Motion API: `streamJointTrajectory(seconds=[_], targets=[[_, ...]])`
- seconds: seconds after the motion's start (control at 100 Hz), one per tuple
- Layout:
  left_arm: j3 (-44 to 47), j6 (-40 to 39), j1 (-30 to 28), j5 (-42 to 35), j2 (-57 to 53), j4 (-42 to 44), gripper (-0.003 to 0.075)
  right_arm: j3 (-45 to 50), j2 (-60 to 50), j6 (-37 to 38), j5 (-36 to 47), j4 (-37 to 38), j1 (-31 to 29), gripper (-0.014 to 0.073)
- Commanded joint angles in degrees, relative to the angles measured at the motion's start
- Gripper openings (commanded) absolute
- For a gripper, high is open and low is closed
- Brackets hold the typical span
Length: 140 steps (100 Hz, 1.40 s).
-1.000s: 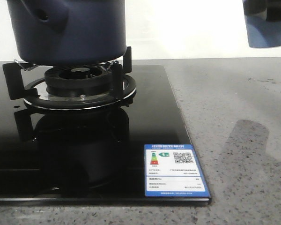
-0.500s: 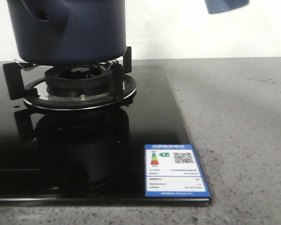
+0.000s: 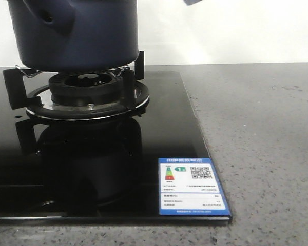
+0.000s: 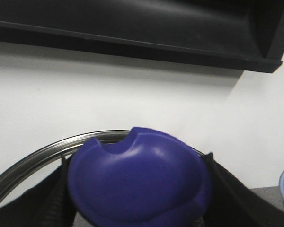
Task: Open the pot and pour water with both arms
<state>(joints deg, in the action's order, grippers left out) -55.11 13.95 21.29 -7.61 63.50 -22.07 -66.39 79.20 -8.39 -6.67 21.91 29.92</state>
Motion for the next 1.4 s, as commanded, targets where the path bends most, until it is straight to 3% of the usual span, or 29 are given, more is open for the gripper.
streamJointTrajectory(seconds=[0.0, 0.25, 0.51, 0.85, 1.39], targets=[[-1.98, -0.36, -0.72, -4.96, -2.0, 0.53, 0.037, -4.61, -0.33, -0.14, 2.14, 4.82, 1.0, 0.0321], [-1.98, -0.36, -3.29, -4.21, -2.14, 0.53, 0.037, -9.39, 3.47, -0.14, -2.52, 16.33, 4.69, 0.0321], [-1.98, -0.36, -4.79, -3.68, -2.14, 0.53, 0.037, -10.3, 6.5, -0.14, -4.69, 34.1, 7.57, 0.0321], [-1.98, -0.36, -4.79, -3.68, -2.14, 0.53, 0.037, -10.42, 9.24, -0.14, -4.95, 48.54, 7.61, 0.0321], [-1.98, -0.36, -4.79, -3.68, -2.14, 0.53, 0.037, -11.15, 9.32, -0.14, -6.92, 64.15, 7.61, 0.032]])
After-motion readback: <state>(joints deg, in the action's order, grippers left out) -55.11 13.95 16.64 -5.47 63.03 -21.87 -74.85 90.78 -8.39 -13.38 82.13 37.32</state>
